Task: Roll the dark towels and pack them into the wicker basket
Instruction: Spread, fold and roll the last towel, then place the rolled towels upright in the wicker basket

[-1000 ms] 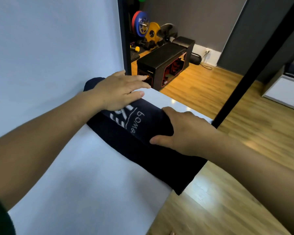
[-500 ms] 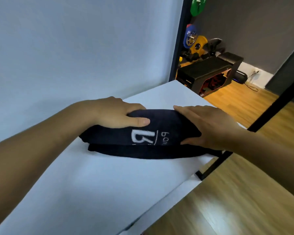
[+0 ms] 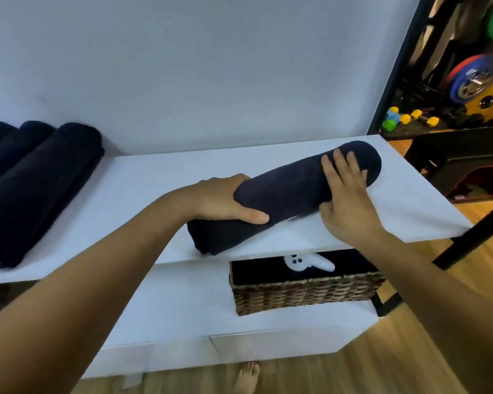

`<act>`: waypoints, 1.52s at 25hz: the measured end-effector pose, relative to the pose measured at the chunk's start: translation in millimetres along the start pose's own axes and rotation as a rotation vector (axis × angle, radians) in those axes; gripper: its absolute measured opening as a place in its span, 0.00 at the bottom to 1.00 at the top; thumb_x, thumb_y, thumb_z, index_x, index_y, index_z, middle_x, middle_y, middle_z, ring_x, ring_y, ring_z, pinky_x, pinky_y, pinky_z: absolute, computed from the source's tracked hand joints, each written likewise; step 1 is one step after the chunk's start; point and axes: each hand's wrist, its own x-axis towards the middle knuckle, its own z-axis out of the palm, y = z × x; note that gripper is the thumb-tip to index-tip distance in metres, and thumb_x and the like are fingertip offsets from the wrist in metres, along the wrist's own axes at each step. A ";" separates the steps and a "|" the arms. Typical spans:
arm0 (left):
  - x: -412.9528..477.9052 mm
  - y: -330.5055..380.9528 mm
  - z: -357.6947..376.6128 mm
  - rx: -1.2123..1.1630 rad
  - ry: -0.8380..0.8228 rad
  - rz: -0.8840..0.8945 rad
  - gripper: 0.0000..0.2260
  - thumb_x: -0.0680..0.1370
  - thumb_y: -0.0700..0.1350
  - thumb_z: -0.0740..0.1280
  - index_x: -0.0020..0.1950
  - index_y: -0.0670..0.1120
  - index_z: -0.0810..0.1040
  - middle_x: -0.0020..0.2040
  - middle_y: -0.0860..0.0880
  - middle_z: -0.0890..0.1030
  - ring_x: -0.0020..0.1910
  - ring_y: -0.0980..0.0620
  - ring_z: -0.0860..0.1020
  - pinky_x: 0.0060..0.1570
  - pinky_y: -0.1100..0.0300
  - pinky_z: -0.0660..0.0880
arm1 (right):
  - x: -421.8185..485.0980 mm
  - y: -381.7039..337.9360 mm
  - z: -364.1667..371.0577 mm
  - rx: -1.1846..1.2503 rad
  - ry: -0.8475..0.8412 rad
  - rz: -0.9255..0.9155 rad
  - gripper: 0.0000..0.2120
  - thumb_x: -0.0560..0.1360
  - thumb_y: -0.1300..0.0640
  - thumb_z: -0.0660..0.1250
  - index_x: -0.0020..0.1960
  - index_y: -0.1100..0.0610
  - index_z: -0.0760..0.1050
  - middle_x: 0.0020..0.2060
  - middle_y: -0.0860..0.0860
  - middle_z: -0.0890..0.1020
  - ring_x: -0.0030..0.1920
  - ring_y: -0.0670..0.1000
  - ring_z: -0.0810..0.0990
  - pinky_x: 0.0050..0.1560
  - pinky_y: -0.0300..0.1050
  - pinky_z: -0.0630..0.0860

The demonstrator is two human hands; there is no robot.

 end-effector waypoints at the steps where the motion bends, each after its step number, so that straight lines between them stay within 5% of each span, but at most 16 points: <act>1: -11.0 3.6 7.7 0.016 0.011 -0.020 0.34 0.63 0.73 0.70 0.66 0.65 0.65 0.58 0.62 0.77 0.58 0.53 0.76 0.59 0.53 0.73 | -7.4 -12.7 -2.6 0.098 0.000 0.064 0.38 0.73 0.68 0.62 0.80 0.56 0.53 0.80 0.56 0.48 0.79 0.58 0.41 0.78 0.57 0.44; 4: -39.0 14.0 35.5 -0.215 -0.010 -0.058 0.35 0.66 0.74 0.67 0.67 0.59 0.66 0.59 0.59 0.78 0.57 0.55 0.78 0.58 0.55 0.75 | -21.0 -43.7 -7.1 0.410 0.003 0.291 0.37 0.75 0.71 0.55 0.78 0.44 0.57 0.79 0.52 0.45 0.77 0.57 0.50 0.73 0.42 0.57; 8: -81.5 5.7 90.2 -0.877 0.034 -0.092 0.35 0.68 0.68 0.72 0.69 0.55 0.67 0.60 0.56 0.80 0.56 0.55 0.81 0.58 0.56 0.77 | -32.8 -73.1 -7.5 0.643 -0.084 0.307 0.37 0.76 0.71 0.52 0.75 0.37 0.62 0.70 0.49 0.58 0.59 0.51 0.71 0.56 0.43 0.77; 11: -115.7 -8.6 125.4 -1.334 0.013 -0.117 0.32 0.69 0.62 0.74 0.69 0.53 0.71 0.59 0.51 0.83 0.56 0.51 0.83 0.54 0.57 0.77 | -38.4 -100.8 -8.0 0.599 -0.174 0.262 0.36 0.77 0.70 0.51 0.74 0.36 0.64 0.68 0.49 0.61 0.57 0.52 0.72 0.61 0.48 0.76; 16: -187.6 -41.2 171.1 -1.743 0.029 -0.135 0.34 0.67 0.59 0.75 0.69 0.47 0.74 0.59 0.44 0.83 0.56 0.46 0.83 0.49 0.55 0.80 | -69.1 -176.8 -2.2 0.486 -0.309 0.106 0.35 0.76 0.69 0.50 0.72 0.37 0.66 0.71 0.48 0.60 0.62 0.53 0.71 0.64 0.45 0.72; 20: -261.9 -79.9 194.0 -1.774 0.157 -0.076 0.34 0.67 0.55 0.76 0.70 0.49 0.72 0.61 0.45 0.82 0.58 0.47 0.82 0.51 0.55 0.79 | -125.8 -247.0 7.0 0.585 -0.293 0.058 0.31 0.79 0.66 0.52 0.72 0.37 0.67 0.68 0.42 0.67 0.63 0.44 0.71 0.63 0.41 0.70; 24: -347.6 -128.0 221.2 -1.744 0.346 -0.041 0.35 0.65 0.54 0.77 0.70 0.52 0.71 0.63 0.46 0.81 0.61 0.46 0.80 0.59 0.50 0.77 | -232.0 -329.5 31.2 1.169 -0.414 0.333 0.16 0.81 0.45 0.61 0.68 0.43 0.74 0.60 0.41 0.80 0.58 0.42 0.80 0.64 0.51 0.76; 29: -441.2 -175.9 257.4 -1.759 0.526 -0.115 0.33 0.65 0.52 0.78 0.69 0.54 0.73 0.60 0.48 0.83 0.59 0.47 0.81 0.58 0.50 0.77 | -343.0 -411.4 38.1 1.476 -0.987 0.649 0.31 0.73 0.32 0.60 0.60 0.56 0.81 0.54 0.59 0.84 0.55 0.59 0.84 0.58 0.56 0.76; 34: -506.1 -221.9 266.7 -1.850 0.629 -0.225 0.34 0.63 0.53 0.78 0.68 0.50 0.74 0.59 0.44 0.83 0.57 0.45 0.82 0.53 0.53 0.79 | -375.8 -474.6 75.5 1.422 -1.136 0.543 0.35 0.67 0.34 0.73 0.65 0.56 0.77 0.57 0.59 0.83 0.58 0.61 0.82 0.65 0.61 0.73; 38: -525.5 -258.7 252.7 -1.824 0.668 -0.290 0.22 0.73 0.51 0.73 0.65 0.50 0.73 0.51 0.47 0.85 0.44 0.55 0.85 0.38 0.64 0.80 | -369.4 -517.4 117.4 1.449 -1.174 0.503 0.39 0.63 0.35 0.77 0.67 0.55 0.74 0.59 0.58 0.83 0.59 0.61 0.81 0.65 0.61 0.73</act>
